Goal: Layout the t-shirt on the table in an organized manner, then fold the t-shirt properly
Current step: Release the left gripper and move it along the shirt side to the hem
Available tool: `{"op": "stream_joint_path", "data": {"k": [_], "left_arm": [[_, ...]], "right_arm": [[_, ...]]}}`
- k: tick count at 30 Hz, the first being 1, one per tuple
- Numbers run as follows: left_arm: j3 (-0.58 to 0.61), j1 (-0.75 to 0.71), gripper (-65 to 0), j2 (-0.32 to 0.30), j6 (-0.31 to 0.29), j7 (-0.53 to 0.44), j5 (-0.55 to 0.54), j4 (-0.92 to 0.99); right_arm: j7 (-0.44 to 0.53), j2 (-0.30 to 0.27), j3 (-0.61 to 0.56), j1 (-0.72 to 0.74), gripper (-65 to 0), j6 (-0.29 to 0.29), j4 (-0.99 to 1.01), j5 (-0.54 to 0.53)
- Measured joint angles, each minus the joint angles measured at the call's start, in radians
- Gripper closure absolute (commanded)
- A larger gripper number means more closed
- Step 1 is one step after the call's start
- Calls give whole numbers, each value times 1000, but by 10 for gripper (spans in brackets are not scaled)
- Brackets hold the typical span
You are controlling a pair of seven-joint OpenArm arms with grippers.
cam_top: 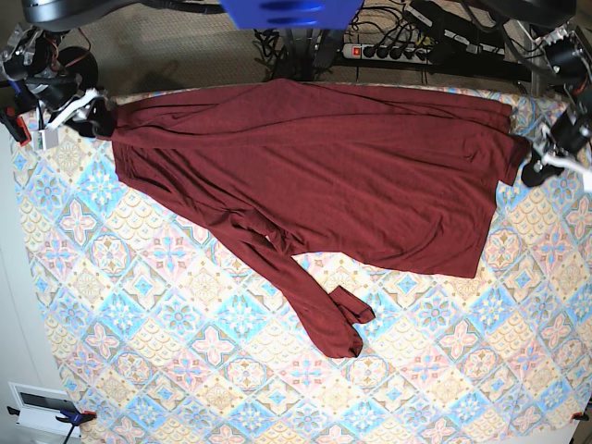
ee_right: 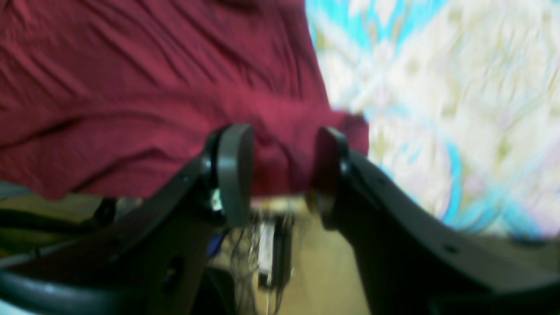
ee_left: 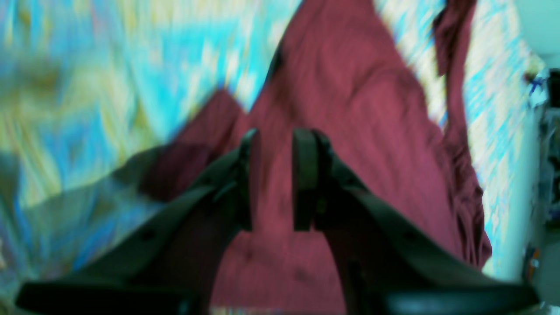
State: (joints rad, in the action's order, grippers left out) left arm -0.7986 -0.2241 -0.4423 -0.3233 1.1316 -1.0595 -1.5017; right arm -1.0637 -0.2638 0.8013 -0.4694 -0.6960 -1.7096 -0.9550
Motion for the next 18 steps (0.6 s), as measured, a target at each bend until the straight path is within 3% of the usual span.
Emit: {"op": "stream_joint_path", "data": {"k": [6, 10, 14, 18], "left_arm": [[76, 215, -136, 31, 0, 5, 266, 5], [166, 354, -229, 64, 0, 17, 421, 18], [218, 473, -294, 98, -5, 0, 478, 122], [210, 523, -295, 106, 5, -154, 566, 259]], "right_arm": [[12, -1, 0, 2, -235, 0, -10, 4], [3, -11, 0, 26, -235, 0, -10, 6], [11, -39, -3, 110, -235, 0, -14, 5], [10, -40, -4, 117, -235, 0, -21, 40]]}}
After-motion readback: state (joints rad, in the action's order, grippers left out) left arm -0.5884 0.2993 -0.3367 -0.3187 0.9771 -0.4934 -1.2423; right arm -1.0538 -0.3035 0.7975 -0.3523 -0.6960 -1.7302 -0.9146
